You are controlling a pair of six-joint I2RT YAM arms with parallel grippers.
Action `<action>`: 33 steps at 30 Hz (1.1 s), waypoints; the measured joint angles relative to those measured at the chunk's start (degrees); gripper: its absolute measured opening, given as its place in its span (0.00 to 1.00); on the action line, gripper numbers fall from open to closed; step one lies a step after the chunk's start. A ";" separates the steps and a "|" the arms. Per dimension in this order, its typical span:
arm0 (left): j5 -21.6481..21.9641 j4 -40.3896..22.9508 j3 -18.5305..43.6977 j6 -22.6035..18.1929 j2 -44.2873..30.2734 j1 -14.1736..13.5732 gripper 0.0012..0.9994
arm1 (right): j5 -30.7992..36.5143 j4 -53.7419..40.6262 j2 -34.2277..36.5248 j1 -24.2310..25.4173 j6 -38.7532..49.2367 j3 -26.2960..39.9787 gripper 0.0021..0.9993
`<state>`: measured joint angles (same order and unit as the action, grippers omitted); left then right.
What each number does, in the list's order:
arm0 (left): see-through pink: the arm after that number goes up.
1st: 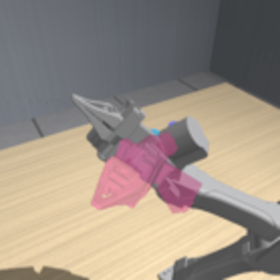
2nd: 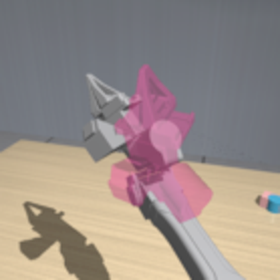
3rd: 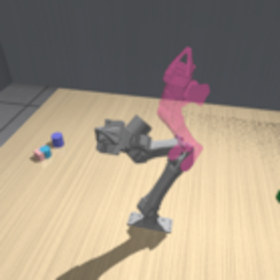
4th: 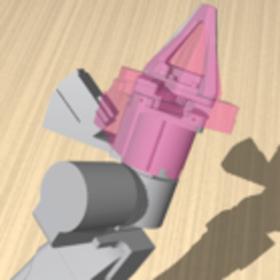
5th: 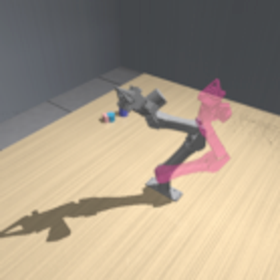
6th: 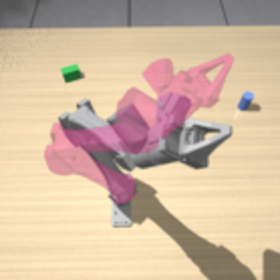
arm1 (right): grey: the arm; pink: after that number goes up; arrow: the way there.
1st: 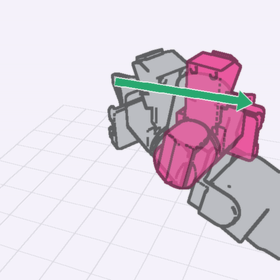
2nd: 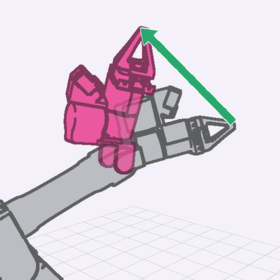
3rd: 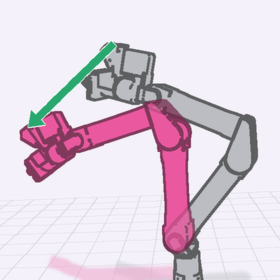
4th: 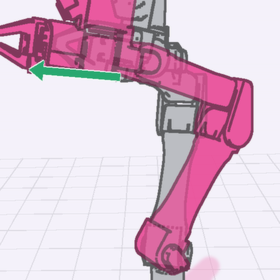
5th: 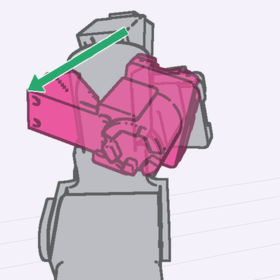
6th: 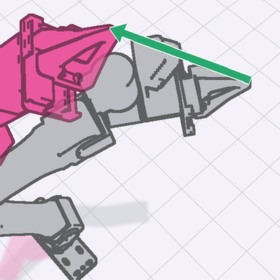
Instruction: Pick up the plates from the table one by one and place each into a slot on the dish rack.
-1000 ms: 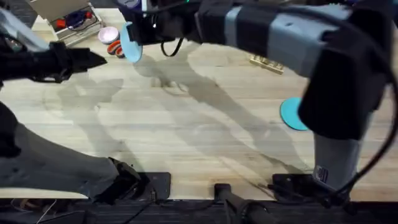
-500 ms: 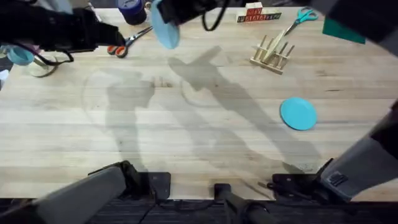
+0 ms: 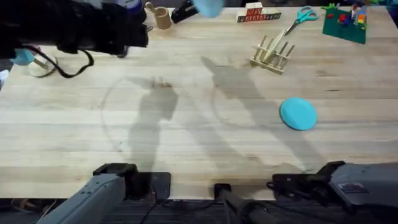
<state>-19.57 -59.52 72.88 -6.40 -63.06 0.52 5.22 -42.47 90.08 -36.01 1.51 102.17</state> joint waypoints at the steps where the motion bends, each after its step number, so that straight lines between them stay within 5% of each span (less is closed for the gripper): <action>1: 0.98 -0.09 0.00 0.54 0.18 -1.29 0.04 | 0.42 -0.17 -1.81 0.99 0.05 -1.55 0.03; 8: 8.62 0.05 0.00 4.92 0.27 -10.07 0.04 | 8.37 -5.24 -10.13 5.59 -0.49 -9.84 0.03; 18: 26.13 0.57 0.00 13.59 0.27 -21.90 0.07 | 22.12 -10.59 -11.86 9.11 -11.97 -10.47 0.03; 23: 29.00 0.58 0.00 14.99 0.27 -23.33 0.43 | 28.20 -10.56 -11.86 9.80 -22.21 -10.47 0.03; 26: 29.95 0.58 0.00 15.44 0.27 -23.31 0.91 | 31.14 -10.56 -11.86 9.80 -27.51 -10.47 0.03; 27: 29.97 0.58 0.00 15.76 0.27 -23.31 0.97 | 32.03 -10.64 -11.86 9.80 -29.15 -10.47 0.03; 33: 30.14 0.58 0.00 15.85 0.23 -23.31 1.00 | 35.62 -13.35 -11.86 10.08 -36.92 -10.47 0.03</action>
<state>10.57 -58.94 72.88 9.45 -62.83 -22.79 40.84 -55.83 78.22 -25.93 -35.41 91.70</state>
